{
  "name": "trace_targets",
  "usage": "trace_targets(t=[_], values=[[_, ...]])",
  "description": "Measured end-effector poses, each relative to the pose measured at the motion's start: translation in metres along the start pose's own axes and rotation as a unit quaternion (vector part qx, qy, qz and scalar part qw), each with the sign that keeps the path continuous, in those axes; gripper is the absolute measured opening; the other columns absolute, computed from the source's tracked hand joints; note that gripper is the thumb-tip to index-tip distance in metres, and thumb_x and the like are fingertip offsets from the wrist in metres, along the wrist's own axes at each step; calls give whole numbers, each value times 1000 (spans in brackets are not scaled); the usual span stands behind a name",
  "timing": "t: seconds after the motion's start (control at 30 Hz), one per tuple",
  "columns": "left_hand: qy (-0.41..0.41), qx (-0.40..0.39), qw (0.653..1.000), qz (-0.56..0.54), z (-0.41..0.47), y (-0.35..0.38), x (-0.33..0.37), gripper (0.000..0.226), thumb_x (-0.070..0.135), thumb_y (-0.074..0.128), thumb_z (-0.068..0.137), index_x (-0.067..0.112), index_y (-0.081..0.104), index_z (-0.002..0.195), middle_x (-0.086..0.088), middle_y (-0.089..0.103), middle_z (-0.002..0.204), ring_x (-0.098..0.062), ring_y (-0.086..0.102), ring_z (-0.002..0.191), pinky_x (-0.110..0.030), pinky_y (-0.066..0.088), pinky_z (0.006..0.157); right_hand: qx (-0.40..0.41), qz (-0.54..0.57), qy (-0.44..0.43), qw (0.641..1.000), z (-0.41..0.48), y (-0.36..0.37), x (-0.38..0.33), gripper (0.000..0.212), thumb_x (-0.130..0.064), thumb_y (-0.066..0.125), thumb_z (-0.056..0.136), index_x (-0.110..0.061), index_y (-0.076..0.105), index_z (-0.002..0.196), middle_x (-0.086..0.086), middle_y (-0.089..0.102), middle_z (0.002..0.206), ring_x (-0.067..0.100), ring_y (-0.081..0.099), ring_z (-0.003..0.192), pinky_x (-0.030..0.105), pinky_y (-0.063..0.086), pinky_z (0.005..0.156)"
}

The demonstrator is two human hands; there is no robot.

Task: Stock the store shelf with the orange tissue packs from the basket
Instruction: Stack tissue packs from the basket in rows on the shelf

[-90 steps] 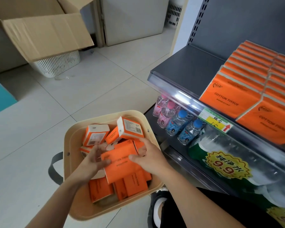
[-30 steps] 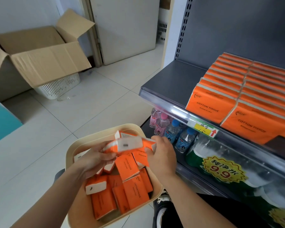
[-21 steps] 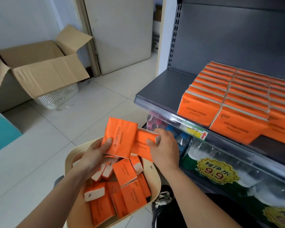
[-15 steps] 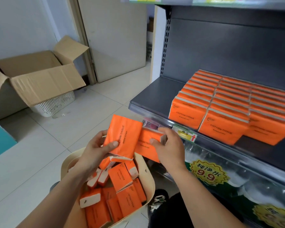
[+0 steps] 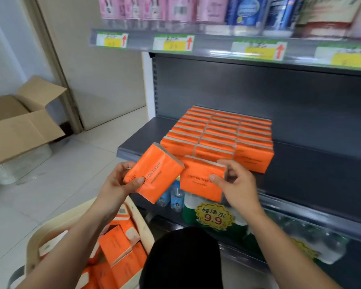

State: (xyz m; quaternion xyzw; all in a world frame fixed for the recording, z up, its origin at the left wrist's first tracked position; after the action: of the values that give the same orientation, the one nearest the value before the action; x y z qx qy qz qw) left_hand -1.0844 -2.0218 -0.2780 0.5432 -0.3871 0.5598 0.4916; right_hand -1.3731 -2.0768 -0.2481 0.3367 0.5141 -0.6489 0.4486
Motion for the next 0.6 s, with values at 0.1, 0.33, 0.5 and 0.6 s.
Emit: trace_targets(t=[0.1, 0.33, 0.5, 0.6], values=[[14, -8, 1000, 17, 4, 33, 6, 31, -5, 71, 77, 16, 56, 95, 6, 67, 80, -4, 65, 71, -19, 53, 62, 30, 6, 8, 1000, 5, -42, 10, 34, -19, 79, 77, -30, 65, 106, -2, 65, 97, 13, 59, 91, 34, 52, 78], [47, -92, 992, 68, 12, 101, 8, 39, 14, 73, 66, 17, 59, 102, 10, 65, 87, -8, 61, 82, -22, 52, 69, 82, 36, -6, 996, 19, -117, 29, 34, -8, 78, 77, -31, 64, 98, -7, 68, 97, 11, 61, 86, 20, 49, 73], [35, -120, 986, 111, 18, 135, 0, 37, 21, 74, 65, 28, 60, 99, 11, 66, 88, -13, 63, 87, -30, 55, 74, 88, 13, 8, 996, 45, -136, 52, 32, -7, 76, 79, -29, 63, 99, -5, 67, 95, 11, 60, 86, 16, 46, 69], [33, -126, 980, 147, 23, 147, -7, 36, 26, 74, 65, 40, 61, 95, 14, 65, 91, -22, 62, 93, -41, 56, 81, 64, -12, 22, 998, 64, -132, 66, 32, -6, 75, 79, -24, 65, 104, -3, 66, 97, 8, 60, 85, 16, 47, 71]])
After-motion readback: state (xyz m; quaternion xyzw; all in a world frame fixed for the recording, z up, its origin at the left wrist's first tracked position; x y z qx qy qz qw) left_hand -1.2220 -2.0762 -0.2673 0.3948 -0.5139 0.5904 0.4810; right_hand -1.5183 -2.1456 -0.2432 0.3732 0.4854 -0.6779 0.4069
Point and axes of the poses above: each hand's wrist, its own z-axis towards the middle knuckle, its own y-axis out of the palm, x = y × z, the point moved 5 cm from there along z, towards the middle knuckle
